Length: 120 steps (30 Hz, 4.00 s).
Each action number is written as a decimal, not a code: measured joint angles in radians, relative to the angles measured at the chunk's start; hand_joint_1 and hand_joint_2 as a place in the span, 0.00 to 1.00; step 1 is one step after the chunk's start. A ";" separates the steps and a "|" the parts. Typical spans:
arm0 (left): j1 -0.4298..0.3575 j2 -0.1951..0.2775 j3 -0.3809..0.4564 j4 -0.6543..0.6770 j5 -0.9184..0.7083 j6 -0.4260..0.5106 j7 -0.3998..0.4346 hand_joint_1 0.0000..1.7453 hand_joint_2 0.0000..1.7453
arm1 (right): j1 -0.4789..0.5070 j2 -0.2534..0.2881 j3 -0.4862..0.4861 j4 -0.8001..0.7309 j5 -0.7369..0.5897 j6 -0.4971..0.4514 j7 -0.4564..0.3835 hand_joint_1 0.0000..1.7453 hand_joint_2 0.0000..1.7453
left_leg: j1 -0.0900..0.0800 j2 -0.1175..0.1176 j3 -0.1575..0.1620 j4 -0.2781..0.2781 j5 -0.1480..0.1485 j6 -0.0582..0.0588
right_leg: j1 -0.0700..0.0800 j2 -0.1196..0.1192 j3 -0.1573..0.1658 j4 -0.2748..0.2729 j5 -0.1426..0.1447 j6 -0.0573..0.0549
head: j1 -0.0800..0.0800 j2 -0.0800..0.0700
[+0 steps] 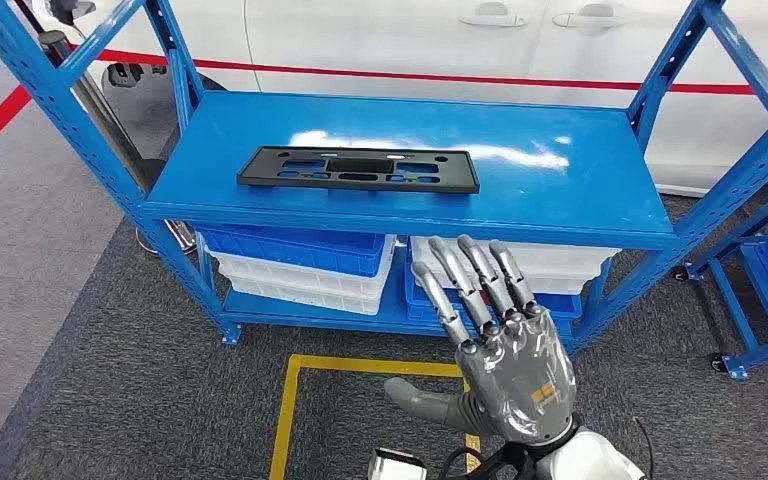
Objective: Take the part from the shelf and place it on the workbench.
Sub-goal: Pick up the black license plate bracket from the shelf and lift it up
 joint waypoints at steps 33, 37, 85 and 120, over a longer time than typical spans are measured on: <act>-0.103 -0.005 0.107 0.076 -0.184 0.017 -0.163 0.00 1.00 | 0.001 0.097 -0.021 0.275 0.001 0.152 0.082 0.00 1.00 | 0.000 0.000 0.001 0.000 0.001 0.000 | 0.000 0.001 0.002 0.000 0.000 0.000 | 0.000 0.000; -0.125 -0.005 0.138 0.104 -0.192 0.026 -0.189 0.00 1.00 | -0.070 0.096 -0.002 0.361 0.001 0.179 0.163 0.00 1.00 | 0.000 -0.001 0.001 0.000 0.002 0.000 | 0.000 -0.001 0.002 0.000 0.001 0.000 | 0.000 0.000; -0.152 -0.011 0.210 0.181 -0.108 -0.012 -0.236 0.00 0.00 | 0.023 0.182 -0.161 0.434 0.002 0.101 0.076 0.00 1.00 | 0.015 0.001 -0.063 0.214 -0.125 -0.032 | -0.018 -0.002 -0.011 0.019 -0.006 -0.019 | 0.009 0.000; -0.171 -0.018 0.213 0.228 -0.180 0.003 -0.263 0.00 0.00 | 0.061 0.210 -0.203 0.434 0.002 0.115 0.053 0.00 1.00 | 0.000 0.000 -0.097 0.183 -0.107 -0.009 | -0.016 0.004 -0.009 0.028 -0.013 -0.018 | 0.018 0.000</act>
